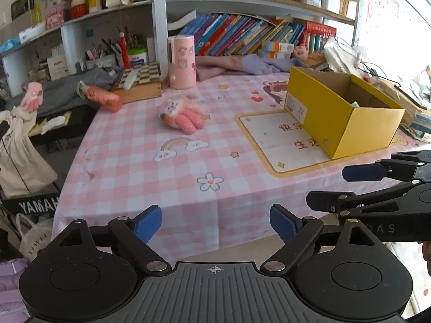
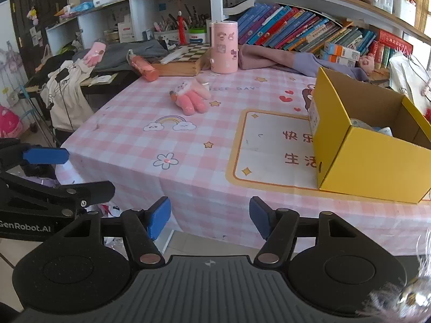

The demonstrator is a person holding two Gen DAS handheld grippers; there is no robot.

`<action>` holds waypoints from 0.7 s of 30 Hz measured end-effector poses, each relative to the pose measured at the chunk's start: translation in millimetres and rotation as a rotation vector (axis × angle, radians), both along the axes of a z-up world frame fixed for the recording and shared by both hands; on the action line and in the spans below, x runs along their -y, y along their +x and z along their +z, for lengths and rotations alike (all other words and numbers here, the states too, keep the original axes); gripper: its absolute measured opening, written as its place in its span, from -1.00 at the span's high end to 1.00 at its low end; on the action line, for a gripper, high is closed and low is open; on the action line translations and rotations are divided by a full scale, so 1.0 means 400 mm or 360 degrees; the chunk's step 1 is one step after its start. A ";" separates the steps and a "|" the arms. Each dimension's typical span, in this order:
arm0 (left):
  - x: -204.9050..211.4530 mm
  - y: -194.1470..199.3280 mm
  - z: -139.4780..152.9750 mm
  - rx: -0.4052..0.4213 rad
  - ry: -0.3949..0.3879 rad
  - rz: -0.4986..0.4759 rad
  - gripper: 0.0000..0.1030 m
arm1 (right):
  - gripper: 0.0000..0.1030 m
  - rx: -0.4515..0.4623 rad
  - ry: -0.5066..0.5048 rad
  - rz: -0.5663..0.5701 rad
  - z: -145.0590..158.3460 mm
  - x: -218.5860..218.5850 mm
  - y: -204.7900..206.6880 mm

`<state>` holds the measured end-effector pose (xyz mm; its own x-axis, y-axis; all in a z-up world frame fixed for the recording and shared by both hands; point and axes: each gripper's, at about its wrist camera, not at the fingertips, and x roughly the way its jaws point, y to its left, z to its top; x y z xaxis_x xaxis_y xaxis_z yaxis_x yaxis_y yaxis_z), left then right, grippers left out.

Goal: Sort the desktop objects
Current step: 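Move both tools toward the pink plush bunny and white charger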

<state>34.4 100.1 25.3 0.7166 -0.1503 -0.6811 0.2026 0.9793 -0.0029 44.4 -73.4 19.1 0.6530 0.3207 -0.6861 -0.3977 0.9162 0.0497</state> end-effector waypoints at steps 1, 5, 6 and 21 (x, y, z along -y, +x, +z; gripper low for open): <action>-0.001 0.003 -0.002 -0.0004 -0.0004 0.0002 -0.75 | -0.23 -0.0001 -0.0001 0.0003 -0.001 -0.001 0.003; -0.009 0.016 -0.012 -0.0024 -0.0019 0.0021 -0.75 | -0.24 -0.0022 0.0000 0.0008 -0.009 -0.003 0.019; -0.010 0.019 -0.014 -0.0027 -0.0025 0.0025 -0.75 | -0.24 -0.0024 0.0000 0.0009 -0.010 -0.005 0.023; -0.007 0.187 -0.040 -0.0066 -0.0028 0.0105 -0.75 | -0.24 -0.0055 0.0000 0.0090 -0.023 -0.025 0.210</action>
<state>109.3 102.8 9.3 0.6965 -0.1157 -0.7082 0.1367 0.9902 -0.0273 128.3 -63.3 9.7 0.6096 0.3565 -0.7080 -0.4470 0.8922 0.0644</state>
